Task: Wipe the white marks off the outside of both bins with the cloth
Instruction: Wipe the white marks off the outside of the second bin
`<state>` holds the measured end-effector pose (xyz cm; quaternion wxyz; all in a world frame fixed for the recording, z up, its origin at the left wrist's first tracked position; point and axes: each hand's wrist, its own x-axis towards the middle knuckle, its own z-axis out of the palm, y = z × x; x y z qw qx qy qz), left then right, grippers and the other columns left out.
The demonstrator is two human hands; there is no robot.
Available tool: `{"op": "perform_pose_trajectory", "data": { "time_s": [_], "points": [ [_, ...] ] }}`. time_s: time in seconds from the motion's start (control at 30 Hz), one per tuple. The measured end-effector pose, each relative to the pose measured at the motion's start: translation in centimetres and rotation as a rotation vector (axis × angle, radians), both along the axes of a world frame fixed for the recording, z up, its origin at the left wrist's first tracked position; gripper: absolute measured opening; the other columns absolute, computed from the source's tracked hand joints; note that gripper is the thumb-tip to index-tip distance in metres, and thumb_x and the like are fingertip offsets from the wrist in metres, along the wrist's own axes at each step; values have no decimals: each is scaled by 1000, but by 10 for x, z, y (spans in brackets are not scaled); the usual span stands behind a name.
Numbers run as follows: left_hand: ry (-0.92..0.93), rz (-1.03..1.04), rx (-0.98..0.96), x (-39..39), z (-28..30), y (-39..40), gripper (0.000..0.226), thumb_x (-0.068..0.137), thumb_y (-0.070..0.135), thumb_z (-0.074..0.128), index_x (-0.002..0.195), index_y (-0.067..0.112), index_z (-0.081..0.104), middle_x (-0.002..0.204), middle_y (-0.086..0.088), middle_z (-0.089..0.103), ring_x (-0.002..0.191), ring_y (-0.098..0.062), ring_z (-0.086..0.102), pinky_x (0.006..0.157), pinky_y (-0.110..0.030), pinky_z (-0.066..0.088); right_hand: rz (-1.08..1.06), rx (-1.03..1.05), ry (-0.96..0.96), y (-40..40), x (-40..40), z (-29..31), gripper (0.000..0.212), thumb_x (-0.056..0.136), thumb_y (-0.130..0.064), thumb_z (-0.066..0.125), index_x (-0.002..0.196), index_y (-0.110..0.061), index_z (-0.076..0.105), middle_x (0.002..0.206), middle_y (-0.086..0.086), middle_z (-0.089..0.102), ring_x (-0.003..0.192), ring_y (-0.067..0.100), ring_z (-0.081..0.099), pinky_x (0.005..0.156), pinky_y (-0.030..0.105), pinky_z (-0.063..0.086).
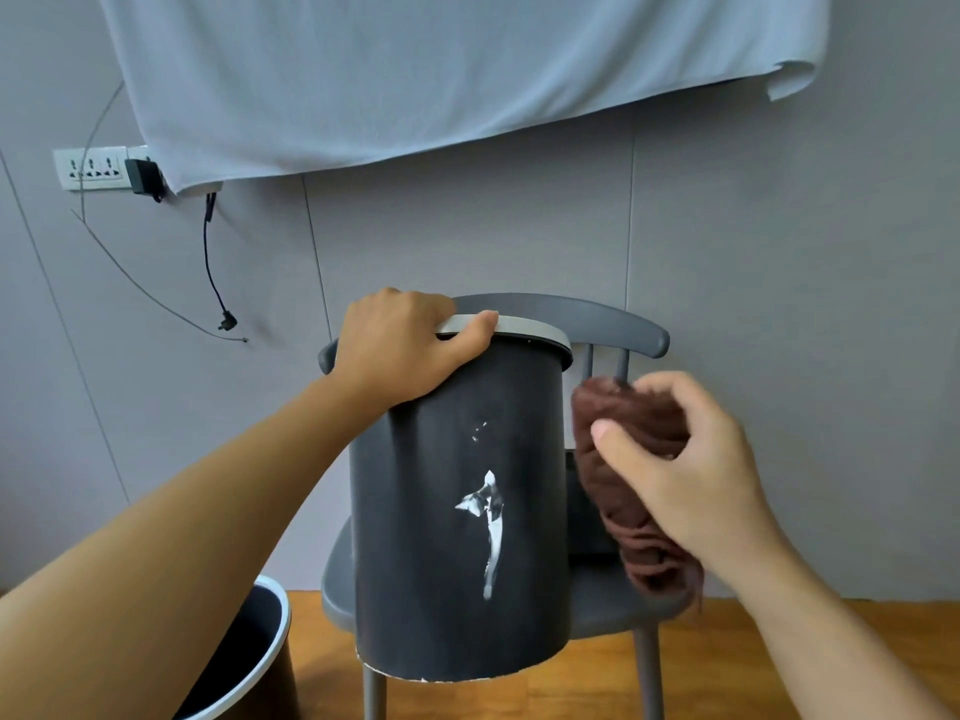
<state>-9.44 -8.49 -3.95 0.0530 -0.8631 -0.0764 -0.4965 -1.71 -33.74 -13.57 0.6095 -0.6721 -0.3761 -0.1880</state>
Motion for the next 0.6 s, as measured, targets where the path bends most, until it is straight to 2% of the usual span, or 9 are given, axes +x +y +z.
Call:
{"op": "perform_pose_trajectory", "data": {
  "time_s": [0.1, 0.2, 0.3, 0.37, 0.5, 0.6],
  "points": [
    [0, 11, -42, -1, -1, 5, 65, 83, 71, 36, 54, 14, 24, 42, 0, 21, 43, -16, 26, 49, -30, 25, -68, 69, -58, 3, 4, 17, 29, 86, -34, 79, 102, -36, 55, 93, -15, 68, 89, 1, 68, 68, 9, 52],
    [2, 23, -41, 0, -1, 4, 66, 84, 71, 33, 53, 14, 26, 42, 0, 24, 43, -14, 27, 48, -29, 21, -61, -52, -213, 20, -3, 24, 34, 88, -36, 77, 108, -39, 50, 98, -15, 66, 89, 3, 68, 70, 11, 53],
    [-13, 16, -16, 3, -1, 0, 65, 85, 70, 36, 53, 14, 24, 41, 0, 22, 42, -14, 25, 48, -29, 18, -135, -189, -426, 41, -15, 21, 39, 85, -35, 79, 115, -33, 54, 103, -13, 64, 87, 16, 67, 71, 36, 59],
    [-13, -8, -5, 2, -2, 0, 65, 86, 69, 38, 53, 15, 23, 42, 1, 20, 42, -16, 22, 48, -30, 19, -179, -243, -564, 48, -18, 16, 43, 85, -35, 77, 124, -27, 60, 110, -6, 62, 92, 24, 65, 72, 42, 58],
    [-41, -55, 36, -1, -2, 0, 64, 88, 68, 40, 52, 20, 19, 42, 6, 16, 42, -12, 18, 48, -27, 16, -128, -378, -658, 46, -24, -5, 61, 88, -51, 61, 142, -23, 57, 124, 0, 56, 102, 19, 60, 75, 33, 61],
    [-25, -26, 27, -1, -1, -1, 65, 88, 70, 38, 52, 19, 19, 42, 5, 17, 42, -12, 19, 49, -27, 15, -128, -351, -667, 45, -24, -9, 58, 92, -49, 58, 143, -21, 56, 120, 0, 55, 97, 15, 60, 69, 31, 62]
  ]
}}
